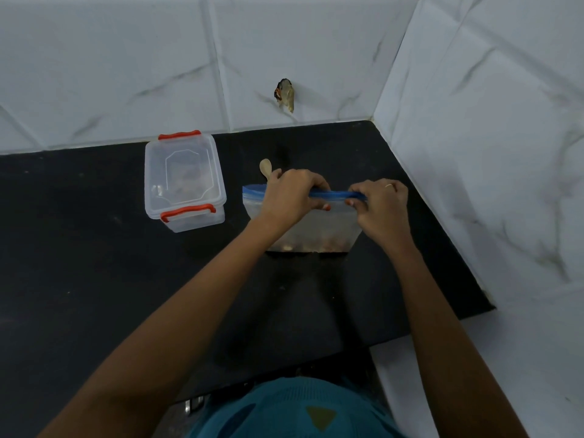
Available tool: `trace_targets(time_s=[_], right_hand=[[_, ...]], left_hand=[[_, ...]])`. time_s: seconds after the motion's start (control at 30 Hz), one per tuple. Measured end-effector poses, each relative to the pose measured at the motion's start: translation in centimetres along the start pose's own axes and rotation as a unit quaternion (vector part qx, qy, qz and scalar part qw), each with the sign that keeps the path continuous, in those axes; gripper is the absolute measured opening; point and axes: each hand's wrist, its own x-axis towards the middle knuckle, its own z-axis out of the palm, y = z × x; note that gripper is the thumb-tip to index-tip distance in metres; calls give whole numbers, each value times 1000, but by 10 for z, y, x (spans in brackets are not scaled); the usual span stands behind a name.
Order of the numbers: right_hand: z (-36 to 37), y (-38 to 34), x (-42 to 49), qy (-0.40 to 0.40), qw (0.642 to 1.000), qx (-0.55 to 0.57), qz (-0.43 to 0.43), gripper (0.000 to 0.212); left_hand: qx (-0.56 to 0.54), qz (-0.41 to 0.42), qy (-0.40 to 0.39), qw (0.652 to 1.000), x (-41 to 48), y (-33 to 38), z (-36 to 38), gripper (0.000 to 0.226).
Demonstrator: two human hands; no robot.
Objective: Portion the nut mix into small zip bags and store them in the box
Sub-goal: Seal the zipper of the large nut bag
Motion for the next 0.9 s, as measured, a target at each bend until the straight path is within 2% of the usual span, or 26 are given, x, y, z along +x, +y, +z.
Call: trace_targets(time_s=[0.13, 0.27, 0.53, 0.73, 0.8, 0.9], right_hand=[[-1, 1, -1, -16, 1000, 1, 13, 27], [-7, -2, 0, -50, 999, 8, 8, 26], [6, -24, 7, -23, 998, -38, -48, 16], [11, -27, 4, -24, 996, -63, -64, 17], [12, -25, 4, -21, 997, -49, -53, 17], [9, -25, 6, -40, 998, -8, -47, 16]], left_hand=[[29, -23, 28, 999, -6, -15, -4, 30], [32, -35, 17, 999, -9, -20, -8, 24], [19, -39, 39, 998, -10, -17, -8, 20], [14, -51, 16, 998, -16, -32, -18, 31], [25, -65, 11, 998, -19, -40, -23, 30], [-17, -71, 14, 997, -23, -48, -26, 25]])
